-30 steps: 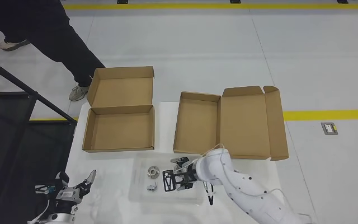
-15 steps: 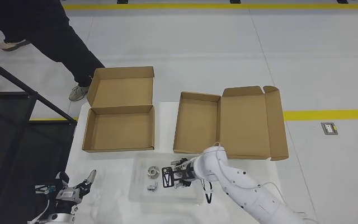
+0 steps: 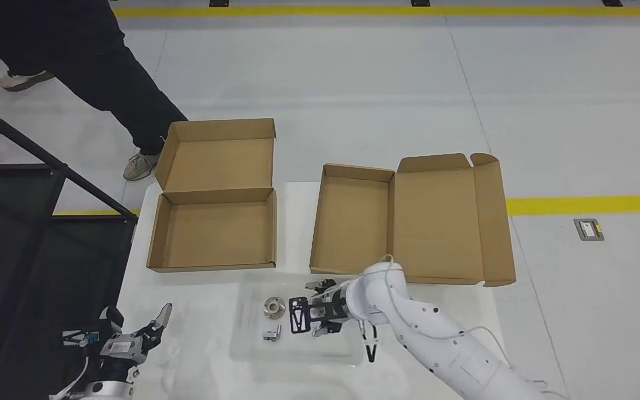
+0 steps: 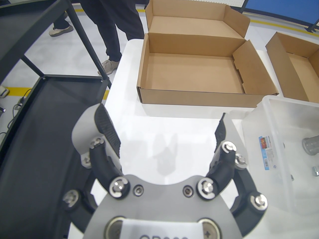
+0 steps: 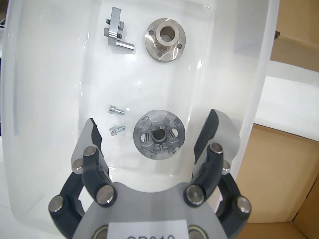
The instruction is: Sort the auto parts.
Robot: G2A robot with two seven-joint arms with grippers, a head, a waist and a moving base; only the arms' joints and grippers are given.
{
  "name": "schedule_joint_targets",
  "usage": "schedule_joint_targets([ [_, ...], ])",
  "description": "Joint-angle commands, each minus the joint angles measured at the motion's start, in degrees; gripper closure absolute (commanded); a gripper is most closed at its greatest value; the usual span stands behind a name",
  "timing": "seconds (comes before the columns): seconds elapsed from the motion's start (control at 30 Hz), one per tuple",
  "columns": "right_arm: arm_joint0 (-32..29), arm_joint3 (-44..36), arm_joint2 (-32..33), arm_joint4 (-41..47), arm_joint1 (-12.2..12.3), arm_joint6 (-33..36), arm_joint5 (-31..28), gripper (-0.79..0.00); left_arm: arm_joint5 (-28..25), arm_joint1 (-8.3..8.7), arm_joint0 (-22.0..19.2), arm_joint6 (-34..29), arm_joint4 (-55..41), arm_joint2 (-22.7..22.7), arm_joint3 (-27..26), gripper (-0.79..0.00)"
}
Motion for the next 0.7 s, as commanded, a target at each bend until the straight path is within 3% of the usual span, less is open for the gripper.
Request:
schedule_joint_targets([
  [0.0, -0.29, -0.34, 0.26, -0.55, 0.13, 0.02, 0.11, -0.757, 0.0, 0.0, 0.0, 0.0, 0.0, 0.0, 0.0, -0.785],
  [0.27, -0.42, 1.03, 0.11, -1.22, -0.25, -1.41, 1.24, -0.727, 0.0, 0.0, 0.0, 0.0, 0.0, 0.0, 0.0, -0.785],
  [0.37, 0.02, 2.5, -0.21, -1.56, -0.58, -2.65, 1.6, -0.665, 0.0, 0.0, 0.0, 0.0, 0.0, 0.0, 0.0, -0.785],
  [0.6, 0.68, 5.64, -0.13, -2.08, -0.98, -5.34, 1.89, -0.671, 0.0, 0.0, 0.0, 0.0, 0.0, 0.0, 0.0, -0.785],
  [0.63, 0.74, 5.94, -0.09, -2.18, -1.01, -5.54, 1.89, -0.634, 0.0, 0.0, 0.0, 0.0, 0.0, 0.0, 0.0, -0.785],
  [0.67, 0.77, 6.16, -0.08, -2.21, -1.04, -5.75, 1.79, -0.511, 0.0, 0.0, 0.0, 0.0, 0.0, 0.0, 0.0, -0.785],
])
